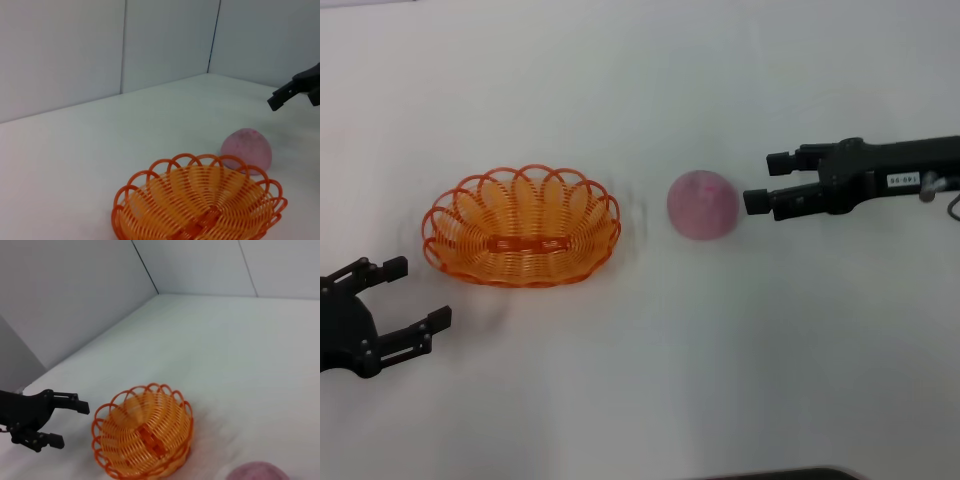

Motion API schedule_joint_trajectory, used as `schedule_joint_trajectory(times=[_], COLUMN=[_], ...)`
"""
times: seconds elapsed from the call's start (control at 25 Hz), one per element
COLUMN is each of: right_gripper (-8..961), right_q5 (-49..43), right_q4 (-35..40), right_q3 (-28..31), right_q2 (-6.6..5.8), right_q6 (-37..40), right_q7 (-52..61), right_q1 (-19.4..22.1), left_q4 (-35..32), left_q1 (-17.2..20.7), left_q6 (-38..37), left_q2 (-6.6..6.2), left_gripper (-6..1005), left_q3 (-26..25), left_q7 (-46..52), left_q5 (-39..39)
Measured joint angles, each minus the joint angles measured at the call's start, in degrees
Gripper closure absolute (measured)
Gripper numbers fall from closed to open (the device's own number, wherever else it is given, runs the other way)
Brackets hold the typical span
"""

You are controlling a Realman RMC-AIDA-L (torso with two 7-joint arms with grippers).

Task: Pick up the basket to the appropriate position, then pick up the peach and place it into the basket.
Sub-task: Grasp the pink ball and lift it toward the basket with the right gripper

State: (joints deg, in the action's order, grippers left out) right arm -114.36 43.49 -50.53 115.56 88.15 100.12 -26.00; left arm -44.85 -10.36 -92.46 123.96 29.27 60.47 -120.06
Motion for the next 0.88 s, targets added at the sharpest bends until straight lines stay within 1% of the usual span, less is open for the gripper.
schedule_joint_trajectory(times=[0.24, 0.44, 0.56, 0.64, 0.72, 0.88], right_gripper=[8, 8, 8, 8, 8, 8], right_q5=[-9.79, -13.11, -16.77, -20.92, -22.28, -28.18], right_q4=[1.89, 3.38, 4.63, 6.09, 6.57, 8.62], right_q3=[1.54, 1.58, 1.57, 1.27, 1.21, 1.07], right_q2=[-0.31, -0.25, -0.14, 0.19, 0.38, 1.41], right_q6=[2.11, 2.77, 3.23, 4.68, 5.35, 6.53], right_q7=[6.59, 8.09, 9.35, 9.8, 9.82, 9.83], right_q1=[-4.49, -6.23, -7.73, -9.86, -10.68, -14.54], left_q4=[0.2, 0.29, 0.29, 0.29, 0.29, 0.36], left_q1=[-0.04, -0.03, -0.01, -0.01, -0.01, -0.08], left_q6=[0.14, 0.18, 0.19, 0.29, 0.39, 0.5], left_q2=[-0.03, -0.04, -0.04, -0.05, -0.04, -0.04], left_gripper=[168, 167, 166, 167, 168, 167], left_q3=[0.0, 0.0, 0.0, -0.01, -0.01, 0.04], left_q7=[0.0, 0.0, 0.0, 0.0, 0.0, 0.0], left_q5=[0.0, 0.0, 0.01, 0.0, 0.0, 0.0])
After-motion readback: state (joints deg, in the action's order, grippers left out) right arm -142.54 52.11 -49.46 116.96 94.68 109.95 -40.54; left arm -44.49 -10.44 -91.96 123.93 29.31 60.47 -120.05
